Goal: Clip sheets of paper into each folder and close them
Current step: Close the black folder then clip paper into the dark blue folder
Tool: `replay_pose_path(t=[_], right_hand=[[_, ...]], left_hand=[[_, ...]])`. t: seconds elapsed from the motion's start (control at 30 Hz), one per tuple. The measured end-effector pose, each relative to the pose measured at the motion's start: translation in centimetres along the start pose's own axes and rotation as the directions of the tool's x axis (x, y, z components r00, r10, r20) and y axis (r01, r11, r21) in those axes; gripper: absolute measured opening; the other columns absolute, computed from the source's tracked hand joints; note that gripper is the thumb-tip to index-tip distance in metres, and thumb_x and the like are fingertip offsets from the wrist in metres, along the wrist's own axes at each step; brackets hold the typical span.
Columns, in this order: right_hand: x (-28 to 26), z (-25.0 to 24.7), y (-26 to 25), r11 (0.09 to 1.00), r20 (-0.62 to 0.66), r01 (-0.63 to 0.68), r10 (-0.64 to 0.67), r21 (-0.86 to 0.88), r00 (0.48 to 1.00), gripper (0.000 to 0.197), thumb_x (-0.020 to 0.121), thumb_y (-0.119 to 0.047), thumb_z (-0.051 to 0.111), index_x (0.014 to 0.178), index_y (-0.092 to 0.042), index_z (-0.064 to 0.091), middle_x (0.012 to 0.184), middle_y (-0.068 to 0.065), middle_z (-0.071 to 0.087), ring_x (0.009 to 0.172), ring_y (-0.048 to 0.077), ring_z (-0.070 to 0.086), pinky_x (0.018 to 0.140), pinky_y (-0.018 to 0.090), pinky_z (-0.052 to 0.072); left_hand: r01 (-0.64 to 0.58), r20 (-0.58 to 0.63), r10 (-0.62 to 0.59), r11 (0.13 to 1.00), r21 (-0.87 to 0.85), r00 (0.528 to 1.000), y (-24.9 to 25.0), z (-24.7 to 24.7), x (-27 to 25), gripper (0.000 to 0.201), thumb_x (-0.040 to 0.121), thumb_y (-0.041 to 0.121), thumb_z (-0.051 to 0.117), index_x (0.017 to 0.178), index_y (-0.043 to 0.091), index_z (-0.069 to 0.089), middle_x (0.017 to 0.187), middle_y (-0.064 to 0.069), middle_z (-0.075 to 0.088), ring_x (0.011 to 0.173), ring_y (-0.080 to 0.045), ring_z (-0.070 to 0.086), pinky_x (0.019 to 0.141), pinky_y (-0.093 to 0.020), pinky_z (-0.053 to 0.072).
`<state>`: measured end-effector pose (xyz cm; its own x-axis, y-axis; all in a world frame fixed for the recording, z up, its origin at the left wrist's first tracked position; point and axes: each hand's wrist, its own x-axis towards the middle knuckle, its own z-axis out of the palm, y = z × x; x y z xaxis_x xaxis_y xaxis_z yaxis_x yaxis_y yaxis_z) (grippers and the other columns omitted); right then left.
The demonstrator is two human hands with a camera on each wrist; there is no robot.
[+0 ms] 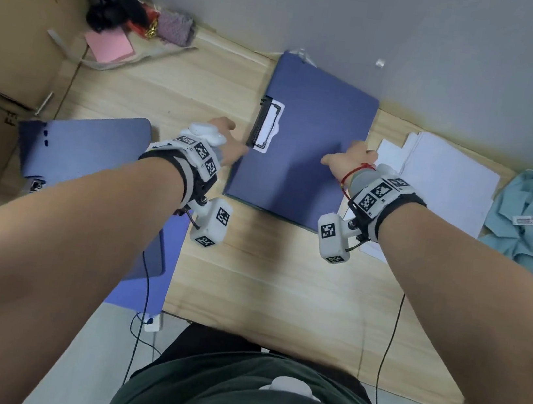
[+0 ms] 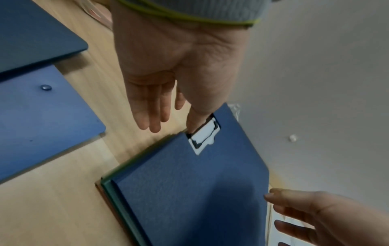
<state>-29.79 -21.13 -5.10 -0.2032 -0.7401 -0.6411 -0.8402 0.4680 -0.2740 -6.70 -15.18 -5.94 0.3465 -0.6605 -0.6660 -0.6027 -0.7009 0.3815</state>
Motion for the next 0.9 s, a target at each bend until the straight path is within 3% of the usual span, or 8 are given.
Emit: replay_pose_path(t=[0.07,0.13,0.2,0.27,0.4,0.57,0.7,0.9], right_hand=[[-1.3,0.4,-2.0,0.993,0.014,0.085,-0.086,0.085,0.996,0.060,0.083,-0.026,0.066,0.137,-0.010,0.045,0.137,0.016,0.042,0.114,0.030,0.051,0.079,0.030,0.039],[-2.9,1.2,-4.1,0.974,0.111,0.173,-0.190,0.148,0.975,0.045,0.083,-0.020,0.063,0.122,0.000,0.058,0.107,0.027,0.057,0.084,0.026,0.053,0.071,0.034,0.042],[-5.4,2.9,-6.5,0.954,0.229,0.231,-0.272,0.189,0.935,0.014,0.083,-0.018,0.061,0.091,-0.007,0.067,0.082,0.016,0.059,0.075,0.026,0.055,0.069,0.039,0.051],[-7.8,4.8,-8.4,0.939,0.340,0.242,-0.318,0.246,0.885,0.013,0.085,-0.013,0.058,0.073,-0.016,0.061,0.080,0.011,0.061,0.073,0.024,0.057,0.068,0.034,0.052],[-11.9,11.1,-10.0,0.935,0.500,0.242,-0.345,0.261,0.794,0.014,0.089,-0.008,0.056,0.077,-0.013,0.059,0.081,0.010,0.059,0.066,0.020,0.055,0.059,0.025,0.045],[-14.2,17.7,-9.4,0.957,0.598,0.274,-0.275,0.095,0.753,0.012,0.088,-0.015,0.061,0.095,-0.006,0.064,0.080,0.009,0.061,0.077,0.024,0.059,0.080,0.039,0.055],[-15.7,20.7,-9.2,0.968,0.641,0.236,-0.232,0.082,0.732,0.020,0.088,-0.012,0.062,0.072,-0.013,0.049,0.072,0.010,0.051,0.073,0.026,0.051,0.068,0.038,0.046],[-16.6,22.8,-9.9,0.983,0.643,0.145,-0.181,0.110,0.744,0.013,0.085,-0.018,0.069,0.083,-0.018,0.056,0.091,0.005,0.061,0.080,0.018,0.061,0.067,0.027,0.053]], left_hand=[[0.034,-0.029,-0.036,0.995,-0.089,0.999,0.0,-1.2,-0.7,0.054,0.088,0.024,0.066,0.138,0.013,0.049,0.121,-0.016,0.066,0.106,-0.035,0.066,0.085,-0.036,0.055],[0.048,-0.058,-0.055,0.992,-0.113,0.997,-0.4,-2.8,-1.4,0.045,0.092,0.025,0.063,0.134,0.014,0.053,0.120,-0.015,0.066,0.106,-0.033,0.065,0.076,-0.031,0.050],[0.060,-0.106,-0.074,0.989,-0.136,0.992,-1.9,-4.5,-2.5,0.041,0.093,0.024,0.060,0.133,0.015,0.054,0.122,-0.012,0.064,0.107,-0.031,0.064,0.073,-0.028,0.042],[0.107,-0.152,-0.122,0.988,-0.107,0.981,-4.3,-5.4,-3.4,0.039,0.092,0.025,0.058,0.131,0.019,0.056,0.121,-0.010,0.066,0.105,-0.030,0.065,0.071,-0.027,0.040],[0.285,-0.222,-0.288,0.957,-0.049,0.931,-11.1,-6.2,-6.0,0.032,0.088,0.024,0.061,0.120,0.028,0.060,0.114,-0.003,0.067,0.099,-0.028,0.065,0.074,-0.025,0.037],[0.469,-0.249,-0.456,0.883,-0.008,0.855,-18.6,-4.6,-7.6,0.032,0.088,0.029,0.062,0.117,0.017,0.057,0.122,-0.011,0.055,0.124,-0.032,0.052,0.092,-0.035,0.042],[0.494,-0.271,-0.475,0.869,0.002,0.837,-20.7,-3.6,-8.4,0.048,0.084,0.026,0.063,0.130,0.022,0.051,0.142,-0.003,0.039,0.118,-0.031,0.053,0.092,-0.033,0.038],[0.457,-0.262,-0.450,0.888,-0.036,0.854,-21.1,-3.7,-8.7,0.049,0.085,0.025,0.059,0.133,0.022,0.049,0.140,-0.003,0.041,0.113,-0.030,0.057,0.091,-0.034,0.037]])
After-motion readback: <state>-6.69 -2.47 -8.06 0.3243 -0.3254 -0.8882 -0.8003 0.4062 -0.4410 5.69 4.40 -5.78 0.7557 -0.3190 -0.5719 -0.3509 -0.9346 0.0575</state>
